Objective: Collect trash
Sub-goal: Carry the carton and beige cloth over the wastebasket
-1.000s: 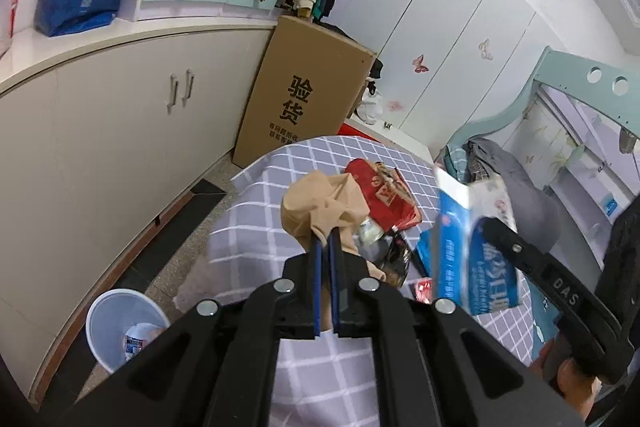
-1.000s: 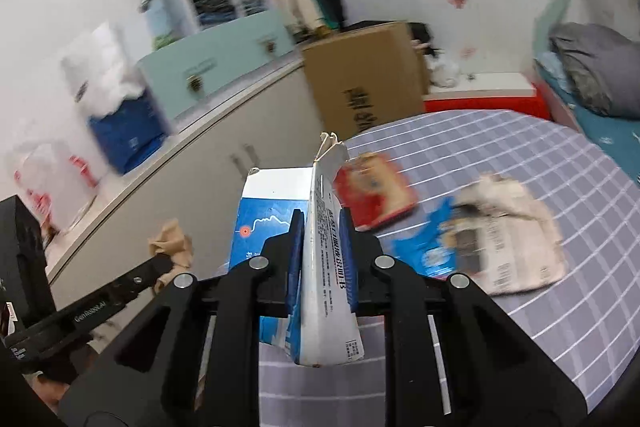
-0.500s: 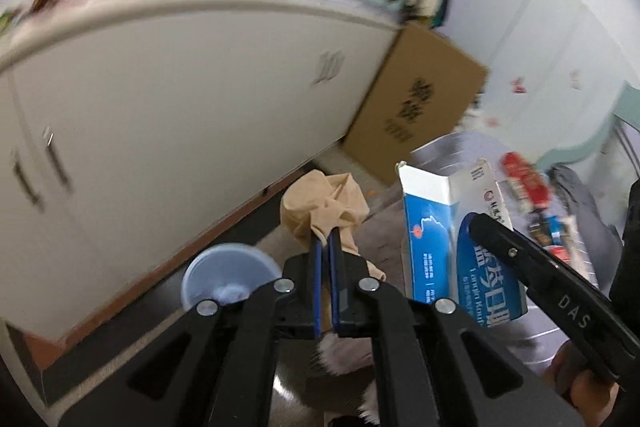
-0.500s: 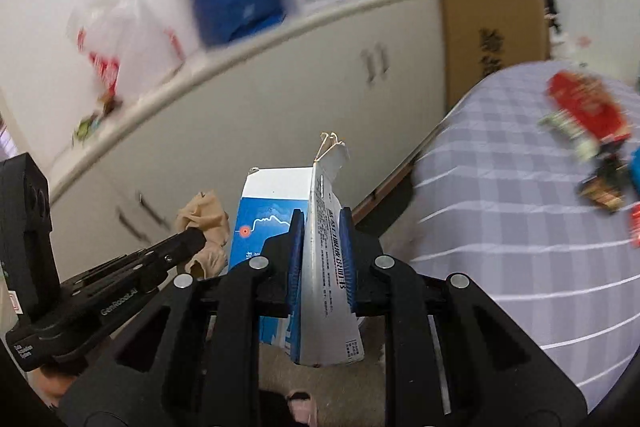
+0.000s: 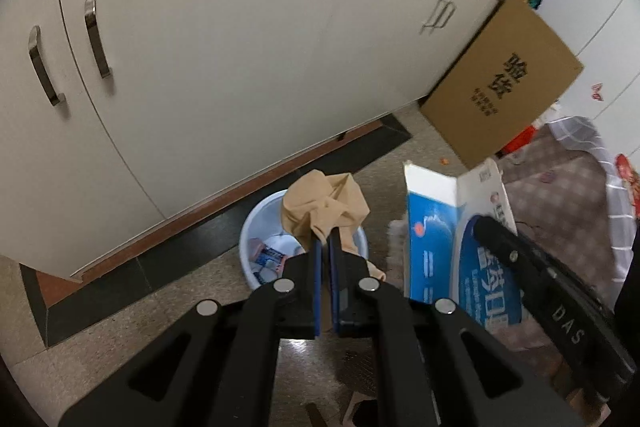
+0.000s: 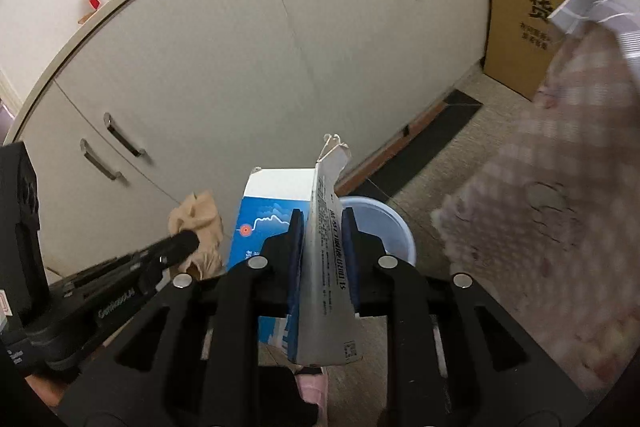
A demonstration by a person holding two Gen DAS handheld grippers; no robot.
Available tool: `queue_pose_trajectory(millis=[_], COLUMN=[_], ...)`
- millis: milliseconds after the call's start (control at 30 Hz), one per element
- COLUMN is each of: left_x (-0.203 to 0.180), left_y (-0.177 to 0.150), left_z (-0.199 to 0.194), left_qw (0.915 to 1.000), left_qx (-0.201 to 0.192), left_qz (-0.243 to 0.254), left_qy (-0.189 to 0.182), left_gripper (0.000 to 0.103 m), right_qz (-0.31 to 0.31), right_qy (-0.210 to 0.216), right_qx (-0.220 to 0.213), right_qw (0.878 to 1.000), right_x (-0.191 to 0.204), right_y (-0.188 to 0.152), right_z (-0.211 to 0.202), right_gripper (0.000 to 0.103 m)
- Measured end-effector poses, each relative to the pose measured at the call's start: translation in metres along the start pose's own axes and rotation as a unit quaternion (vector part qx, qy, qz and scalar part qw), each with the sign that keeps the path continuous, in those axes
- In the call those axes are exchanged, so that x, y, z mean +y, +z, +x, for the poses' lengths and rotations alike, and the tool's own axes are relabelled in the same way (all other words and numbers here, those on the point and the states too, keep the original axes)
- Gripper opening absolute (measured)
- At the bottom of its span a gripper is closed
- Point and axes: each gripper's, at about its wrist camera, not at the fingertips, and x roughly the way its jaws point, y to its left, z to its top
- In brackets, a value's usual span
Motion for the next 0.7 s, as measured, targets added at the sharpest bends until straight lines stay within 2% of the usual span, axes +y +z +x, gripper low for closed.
queue_pose_trajectory(millis=[33,67,267,700], left_x=[0.002,0.003,0.006,-0.016], left_y=[0.002,0.002,-0.001,-0.009], left_z=[0.007,0.01,0.027,0.056], left_qw=[1.0,0.9999,0.9994,0.9976], left_qx=[0.008,0.012,0.033,0.066], left_qz=[0.0,-0.001,-0.001,0.021], left_qy=[0.003,0.004,0.006,0.004], left_gripper=[0.004,0.004,0.004,0.004], right_qz=[0.001,0.004,0.003,0.014], right_qy=[-0.002,-0.015,-0.025,-0.038], right_qx=[0.001,-0.003,0.015,0.022], right_qw=[1.0,1.0,1.0,0.999], right_x=[-0.002,-0.004,-0.01,-0.028], right_y=[0.0,0.001,-0.007,-0.019], right_z=[0.006,0.012,0.029,0.027], right_gripper=[0.056,0.061,0.061,0.061])
